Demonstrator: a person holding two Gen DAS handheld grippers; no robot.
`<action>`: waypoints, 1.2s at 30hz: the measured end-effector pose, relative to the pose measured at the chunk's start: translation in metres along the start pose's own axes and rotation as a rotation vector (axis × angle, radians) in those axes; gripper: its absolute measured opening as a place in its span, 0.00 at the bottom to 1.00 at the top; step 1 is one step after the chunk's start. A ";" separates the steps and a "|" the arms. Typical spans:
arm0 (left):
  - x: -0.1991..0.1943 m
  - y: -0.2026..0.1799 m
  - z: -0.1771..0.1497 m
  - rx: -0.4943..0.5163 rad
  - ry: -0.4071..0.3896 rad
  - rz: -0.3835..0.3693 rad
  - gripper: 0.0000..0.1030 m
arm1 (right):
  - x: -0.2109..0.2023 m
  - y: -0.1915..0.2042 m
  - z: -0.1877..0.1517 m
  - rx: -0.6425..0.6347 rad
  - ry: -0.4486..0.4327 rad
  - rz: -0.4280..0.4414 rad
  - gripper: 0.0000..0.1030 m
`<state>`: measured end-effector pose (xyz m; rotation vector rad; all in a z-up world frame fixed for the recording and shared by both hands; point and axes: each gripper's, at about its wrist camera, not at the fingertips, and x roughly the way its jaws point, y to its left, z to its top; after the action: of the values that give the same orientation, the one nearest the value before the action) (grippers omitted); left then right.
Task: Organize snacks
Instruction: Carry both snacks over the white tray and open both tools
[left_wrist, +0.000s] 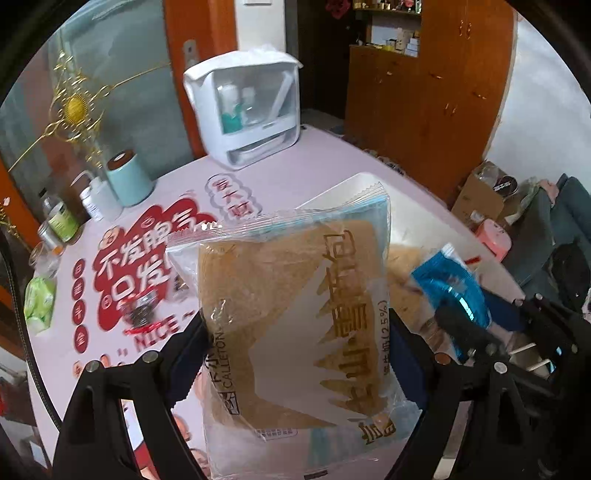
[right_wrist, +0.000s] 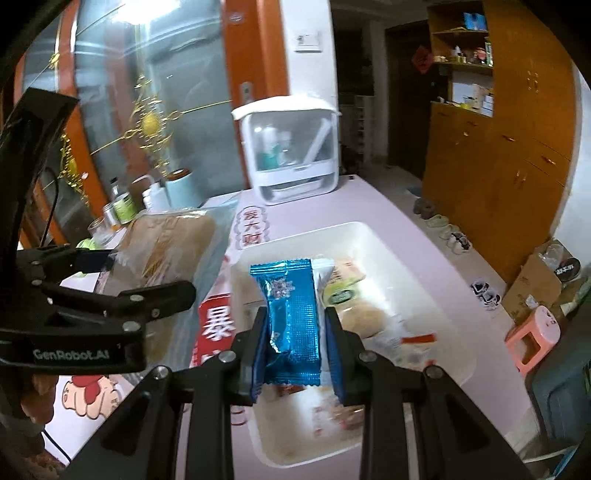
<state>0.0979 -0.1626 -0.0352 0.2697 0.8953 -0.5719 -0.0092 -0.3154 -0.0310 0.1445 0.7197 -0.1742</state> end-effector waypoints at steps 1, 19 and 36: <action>0.002 -0.007 0.004 0.002 -0.003 -0.003 0.85 | 0.001 -0.007 0.001 0.004 0.004 -0.002 0.28; 0.083 -0.090 0.058 -0.026 0.039 -0.026 0.87 | 0.070 -0.081 -0.004 0.045 0.161 -0.006 0.43; 0.093 -0.053 0.039 -0.114 0.087 0.045 0.99 | 0.078 -0.068 -0.003 0.039 0.184 0.054 0.54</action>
<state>0.1387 -0.2569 -0.0852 0.2120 1.0004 -0.4684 0.0323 -0.3892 -0.0898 0.2188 0.8947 -0.1242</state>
